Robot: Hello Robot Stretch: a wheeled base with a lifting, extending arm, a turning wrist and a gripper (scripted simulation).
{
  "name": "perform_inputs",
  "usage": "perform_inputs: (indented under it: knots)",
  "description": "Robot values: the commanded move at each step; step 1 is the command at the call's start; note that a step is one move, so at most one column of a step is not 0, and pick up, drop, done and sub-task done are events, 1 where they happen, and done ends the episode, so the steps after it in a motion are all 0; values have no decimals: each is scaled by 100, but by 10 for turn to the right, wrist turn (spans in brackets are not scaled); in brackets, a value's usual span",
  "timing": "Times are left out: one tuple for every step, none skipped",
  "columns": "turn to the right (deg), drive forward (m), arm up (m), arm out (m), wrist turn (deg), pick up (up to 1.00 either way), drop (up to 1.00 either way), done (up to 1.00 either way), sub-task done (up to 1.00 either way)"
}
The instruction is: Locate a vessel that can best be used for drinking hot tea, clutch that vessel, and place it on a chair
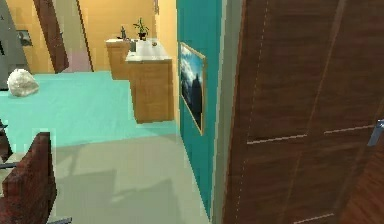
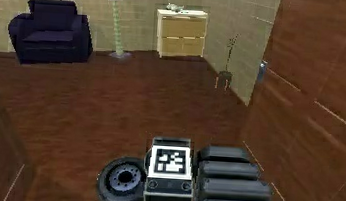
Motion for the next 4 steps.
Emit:
perform_inputs:
  knots:
    - [-450,0,0,0,0,0,0,0,0]
    - [-450,0,0,0,0,0,0,0,0]
    - [-450,0,0,0,0,0,0,0,0]
    - [-420,0,0,0,0,0,0,0,0]
